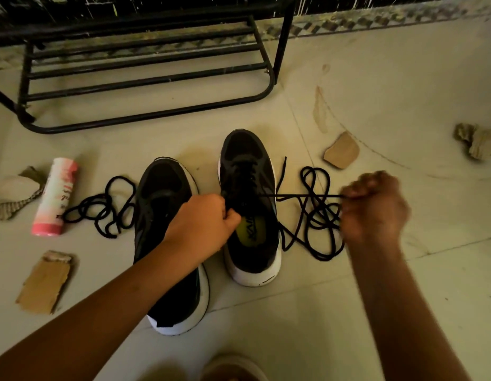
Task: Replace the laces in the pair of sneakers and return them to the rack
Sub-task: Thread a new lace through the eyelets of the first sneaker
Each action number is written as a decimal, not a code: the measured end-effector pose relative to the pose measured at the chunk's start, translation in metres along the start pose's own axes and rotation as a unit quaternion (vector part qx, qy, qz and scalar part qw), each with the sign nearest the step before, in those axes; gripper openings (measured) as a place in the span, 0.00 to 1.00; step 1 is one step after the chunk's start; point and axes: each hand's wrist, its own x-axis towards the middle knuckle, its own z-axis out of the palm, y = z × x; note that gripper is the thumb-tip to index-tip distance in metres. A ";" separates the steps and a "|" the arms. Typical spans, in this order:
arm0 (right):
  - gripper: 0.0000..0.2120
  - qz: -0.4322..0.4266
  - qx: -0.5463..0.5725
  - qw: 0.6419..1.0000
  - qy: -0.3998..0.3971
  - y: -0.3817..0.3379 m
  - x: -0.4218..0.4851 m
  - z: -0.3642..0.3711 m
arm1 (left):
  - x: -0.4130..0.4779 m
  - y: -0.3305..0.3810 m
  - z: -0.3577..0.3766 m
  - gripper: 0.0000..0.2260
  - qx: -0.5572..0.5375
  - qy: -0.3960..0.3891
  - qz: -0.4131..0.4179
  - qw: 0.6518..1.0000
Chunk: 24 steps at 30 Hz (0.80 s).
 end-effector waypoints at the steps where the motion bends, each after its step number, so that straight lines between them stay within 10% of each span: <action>1: 0.14 -0.030 -0.003 0.999 0.031 -0.018 0.010 -0.006 | 0.000 -0.001 0.000 0.16 -0.005 -0.002 -0.008 1.000; 7: 0.12 -0.101 -0.222 0.966 0.088 -0.050 0.026 -0.029 | -0.004 0.009 0.004 0.17 0.007 -0.029 0.010 1.000; 11: 0.05 -0.106 -0.591 0.782 -0.166 -0.012 0.003 -0.020 | -0.006 0.014 -0.002 0.19 0.155 -0.006 0.050 0.987; 17: 0.15 -0.285 -0.690 0.583 -0.320 0.044 -0.038 0.001 | -0.001 0.008 -0.002 0.12 0.190 -0.006 0.054 0.980; 24: 0.07 -0.389 -0.674 0.565 -0.274 0.069 -0.041 0.001 | -0.001 0.003 0.003 0.13 0.169 -0.010 0.055 0.984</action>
